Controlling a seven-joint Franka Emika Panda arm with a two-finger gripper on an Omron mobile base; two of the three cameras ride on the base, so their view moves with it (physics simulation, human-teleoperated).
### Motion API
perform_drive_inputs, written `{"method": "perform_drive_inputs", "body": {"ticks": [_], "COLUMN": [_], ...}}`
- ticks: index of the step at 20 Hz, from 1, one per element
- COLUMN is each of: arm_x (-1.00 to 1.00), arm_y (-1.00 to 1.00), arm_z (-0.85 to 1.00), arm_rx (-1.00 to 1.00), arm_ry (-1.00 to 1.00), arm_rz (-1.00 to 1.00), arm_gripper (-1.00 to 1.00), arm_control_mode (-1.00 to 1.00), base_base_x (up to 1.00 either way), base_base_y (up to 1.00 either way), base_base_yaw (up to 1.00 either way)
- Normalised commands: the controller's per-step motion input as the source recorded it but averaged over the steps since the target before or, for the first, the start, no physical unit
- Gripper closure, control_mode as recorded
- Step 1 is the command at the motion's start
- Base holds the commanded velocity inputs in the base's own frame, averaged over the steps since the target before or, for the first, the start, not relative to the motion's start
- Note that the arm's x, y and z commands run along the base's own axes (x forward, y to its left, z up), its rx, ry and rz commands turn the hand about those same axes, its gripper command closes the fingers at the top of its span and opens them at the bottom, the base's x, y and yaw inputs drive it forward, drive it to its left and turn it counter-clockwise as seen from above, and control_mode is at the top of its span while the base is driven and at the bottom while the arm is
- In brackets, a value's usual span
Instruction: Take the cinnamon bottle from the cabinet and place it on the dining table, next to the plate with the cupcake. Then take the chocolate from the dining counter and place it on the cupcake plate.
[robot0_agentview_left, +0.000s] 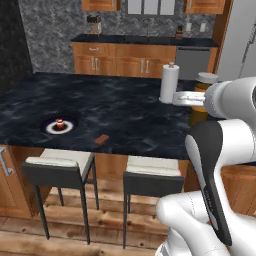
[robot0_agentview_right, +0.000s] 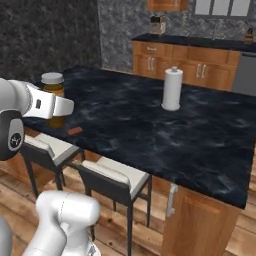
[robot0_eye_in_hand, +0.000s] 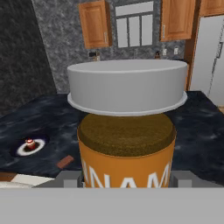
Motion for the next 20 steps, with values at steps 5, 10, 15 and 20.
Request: {"method": "perform_drive_inputs", "body": {"ticks": [5, 10, 15, 20], "arm_x": [0.00, 0.00, 0.00, 0.00], "arm_y": [0.00, 0.00, 0.00, 0.00], "arm_z": [0.00, 0.00, 0.00, 0.00], "arm_rx": [0.00, 0.00, 0.00, 0.00], "arm_ry": [0.00, 0.00, 0.00, 0.00], "arm_rz": [0.00, 0.00, 0.00, 0.00], "arm_gripper": [1.00, 1.00, 1.00, 1.00], "arm_control_mode": [1.00, 1.00, 1.00, 1.00], "base_base_x": [0.32, 0.35, 0.36, 0.53], "base_base_y": [1.00, 1.00, 0.98, 0.40], "base_base_yaw": [-0.15, -0.20, -0.24, -0.27]}}
